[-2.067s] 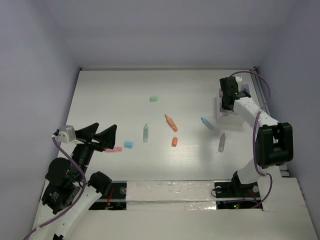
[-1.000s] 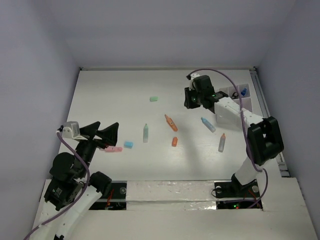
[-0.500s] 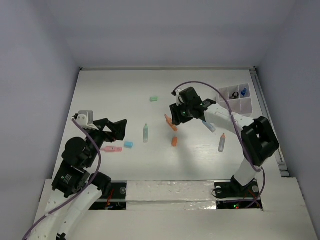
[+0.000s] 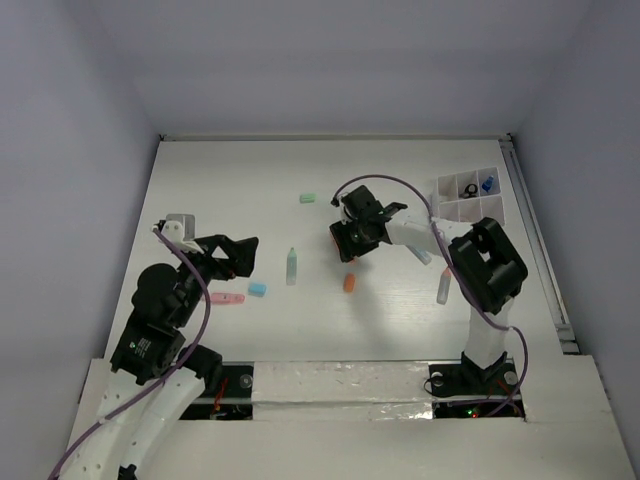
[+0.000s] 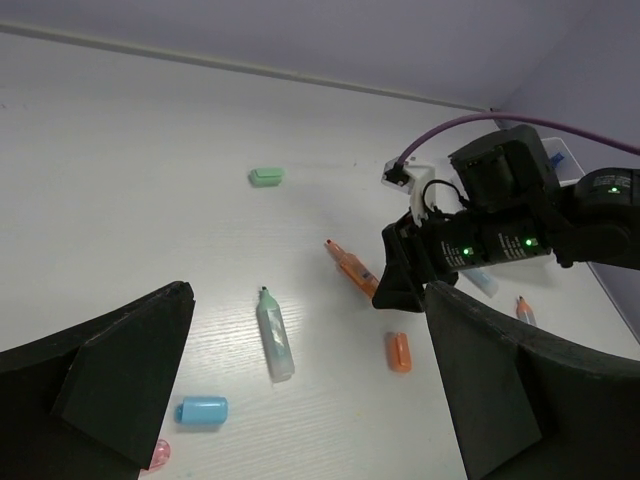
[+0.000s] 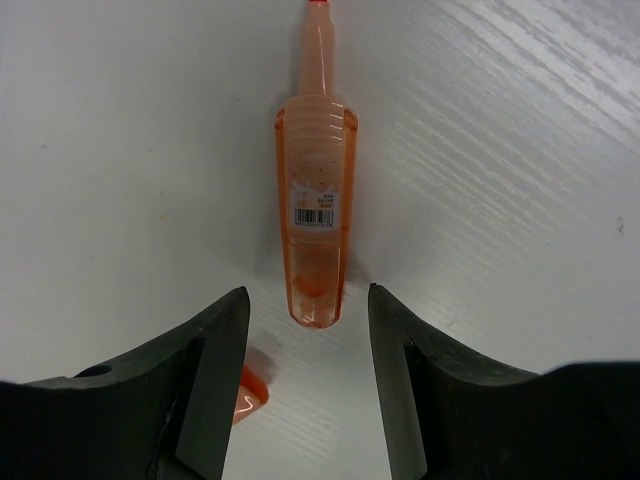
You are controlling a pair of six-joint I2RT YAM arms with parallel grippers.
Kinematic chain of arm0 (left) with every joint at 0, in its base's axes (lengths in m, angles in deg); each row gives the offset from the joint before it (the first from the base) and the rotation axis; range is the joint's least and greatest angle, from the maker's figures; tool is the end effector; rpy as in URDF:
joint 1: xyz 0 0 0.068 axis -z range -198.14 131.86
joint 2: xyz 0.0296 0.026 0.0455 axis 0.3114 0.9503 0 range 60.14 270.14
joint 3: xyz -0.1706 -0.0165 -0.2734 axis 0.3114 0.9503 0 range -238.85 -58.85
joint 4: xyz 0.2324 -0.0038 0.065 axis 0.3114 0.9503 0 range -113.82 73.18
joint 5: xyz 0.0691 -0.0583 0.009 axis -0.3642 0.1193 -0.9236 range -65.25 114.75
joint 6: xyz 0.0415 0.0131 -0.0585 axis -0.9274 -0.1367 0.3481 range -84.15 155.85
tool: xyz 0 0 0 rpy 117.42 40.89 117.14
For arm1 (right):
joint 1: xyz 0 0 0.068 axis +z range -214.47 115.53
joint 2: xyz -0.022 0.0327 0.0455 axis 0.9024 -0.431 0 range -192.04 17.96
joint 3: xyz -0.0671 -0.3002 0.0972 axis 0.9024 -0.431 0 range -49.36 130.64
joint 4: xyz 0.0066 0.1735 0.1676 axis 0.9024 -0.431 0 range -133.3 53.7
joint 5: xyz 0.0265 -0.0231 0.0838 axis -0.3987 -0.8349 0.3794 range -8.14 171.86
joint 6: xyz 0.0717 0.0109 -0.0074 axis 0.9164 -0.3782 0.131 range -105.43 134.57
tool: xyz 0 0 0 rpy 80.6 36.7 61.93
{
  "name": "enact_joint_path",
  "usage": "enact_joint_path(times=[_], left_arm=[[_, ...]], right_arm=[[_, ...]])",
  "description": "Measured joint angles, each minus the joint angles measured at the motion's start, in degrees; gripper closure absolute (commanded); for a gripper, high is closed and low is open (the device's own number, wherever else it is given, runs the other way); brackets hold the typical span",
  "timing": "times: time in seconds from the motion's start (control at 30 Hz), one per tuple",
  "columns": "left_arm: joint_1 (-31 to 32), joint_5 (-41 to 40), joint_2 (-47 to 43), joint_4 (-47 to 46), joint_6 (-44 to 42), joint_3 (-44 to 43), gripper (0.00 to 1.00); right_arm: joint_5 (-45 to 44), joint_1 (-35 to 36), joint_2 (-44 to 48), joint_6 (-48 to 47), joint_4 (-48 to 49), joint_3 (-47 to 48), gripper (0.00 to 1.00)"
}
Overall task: Sort the stationery into containers
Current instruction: Pick up the pen from the center of the board, then close the pen cap on the pen.
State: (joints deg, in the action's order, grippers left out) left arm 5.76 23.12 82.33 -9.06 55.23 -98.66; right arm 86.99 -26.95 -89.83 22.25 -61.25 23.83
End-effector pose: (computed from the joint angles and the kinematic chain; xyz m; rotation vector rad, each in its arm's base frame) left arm 0.0531 -0.0217 0.3640 0.0380 1.5488 -0.5799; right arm 0.3158 0.2494 0.2203 -0.7156 2.5601 0.3880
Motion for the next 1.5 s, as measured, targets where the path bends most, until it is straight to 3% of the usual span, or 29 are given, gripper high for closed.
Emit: enact_joint_path(times=[0.2, 0.23, 0.27, 0.37, 0.57, 0.7, 0.87, 1.0, 1.23, 1.5], left_arm=[[-0.1, 0.4, 0.9, -0.3, 0.0, 0.0, 0.01], [-0.2, 0.5, 1.2, -0.4, 0.0, 0.0, 0.01], [-0.3, 0.6, 1.4, -0.4, 0.0, 0.0, 0.02], [-0.5, 1.7, 2.1, -0.5, 0.0, 0.0, 0.04], [-0.5, 5.7, 5.4, -3.5, 1.4, 0.3, 0.13], [-0.5, 11.6, 10.7, -10.8, 5.7, 4.1, 0.19], [0.0, 16.2, 18.6, -20.4, 12.7, 10.4, 0.42], [3.3, 14.9, 22.3, -26.5, 16.4, 11.9, 0.42], [8.4, 13.0, 29.8, -37.4, 19.2, 11.8, 0.42], [10.2, 7.9, 35.2, -41.0, 19.2, 10.8, 0.50]], right_arm=[[-0.7, 0.0, -2.9, -0.7, -0.4, 1.7, 0.51], [-0.7, 0.0, -3.0, -0.9, -0.4, 1.7, 0.59], [-0.8, 0.0, -3.0, -0.9, -0.4, 1.7, 0.76], [-1.0, 0.0, -3.1, -1.2, -0.3, 1.7, 0.95], [-1.2, 0.0, -1.5, -1.4, -0.2, 1.7, 0.97], [-0.2, 0.4, 6.6, -1.4, 0.3, 0.9, 0.96], [1.9, 3.2, 19.7, -0.4, 5.2, -1.9, 0.96], [3.8, 5.7, 24.3, 1.0, 10.2, -6.6, 0.96], [6.3, 6.9, 24.6, 2.3, 10.5, -11.3, 0.96], [8.3, 7.6, 25.9, 2.7, 11.7, -12.3, 0.96]])
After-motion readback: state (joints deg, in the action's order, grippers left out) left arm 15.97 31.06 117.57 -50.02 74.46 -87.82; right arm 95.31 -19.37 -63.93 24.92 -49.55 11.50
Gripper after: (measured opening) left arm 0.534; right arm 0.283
